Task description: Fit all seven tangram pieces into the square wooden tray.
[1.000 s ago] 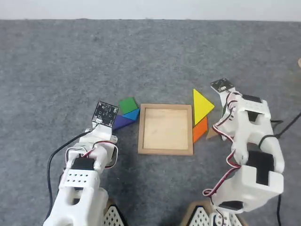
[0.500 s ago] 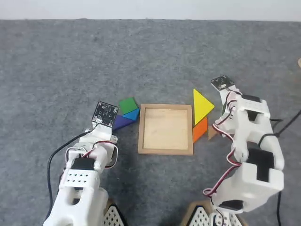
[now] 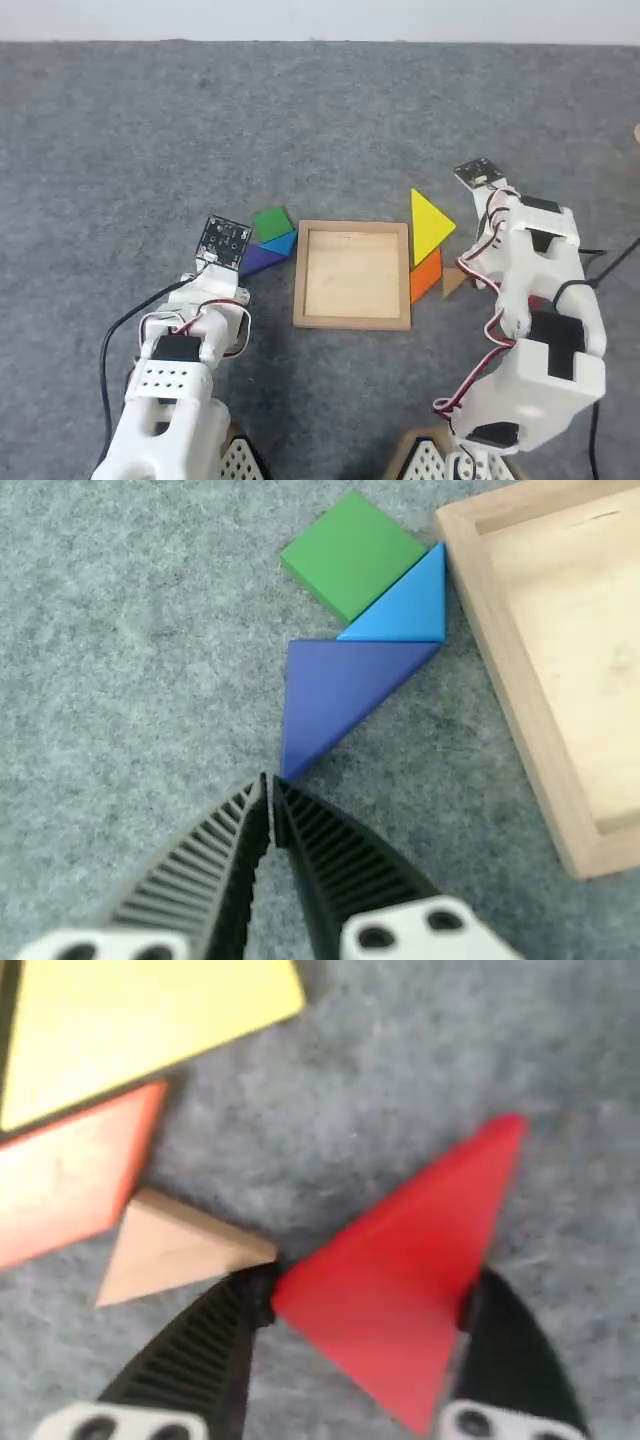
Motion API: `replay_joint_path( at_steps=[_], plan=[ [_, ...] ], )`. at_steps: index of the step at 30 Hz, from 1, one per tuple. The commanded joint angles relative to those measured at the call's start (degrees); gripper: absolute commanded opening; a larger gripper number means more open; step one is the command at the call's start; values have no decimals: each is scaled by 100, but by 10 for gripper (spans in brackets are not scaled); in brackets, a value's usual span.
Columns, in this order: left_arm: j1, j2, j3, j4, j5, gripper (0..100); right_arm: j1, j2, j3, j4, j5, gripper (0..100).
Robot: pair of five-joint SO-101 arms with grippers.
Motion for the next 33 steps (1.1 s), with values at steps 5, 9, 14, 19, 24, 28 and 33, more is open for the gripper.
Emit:
replay_joint_path(
  at_steps=[5, 9, 14, 19, 24, 28, 33],
  plan=[
    [0, 9, -242, -88, 9, 14, 84, -13, -149, 101, -70, 126],
    [0, 9, -242, -88, 9, 14, 84, -31, -229, 127, -79, 126],
    [0, 9, -242, -88, 9, 14, 57, -470, -756, 734, -316, 126],
    [0, 9, -242, -88, 9, 14, -189, -1068, -1169, 1305, -325, 126],
    [0, 9, -242, -88, 9, 14, -725, -1490, -1204, 1613, -413, 126],
    [0, 9, -242, -88, 9, 14, -1209, -1719, -1204, 1631, -730, 126],
    [0, 9, -242, -88, 9, 14, -840, -1807, -1204, 1815, -545, 132]
  ],
)
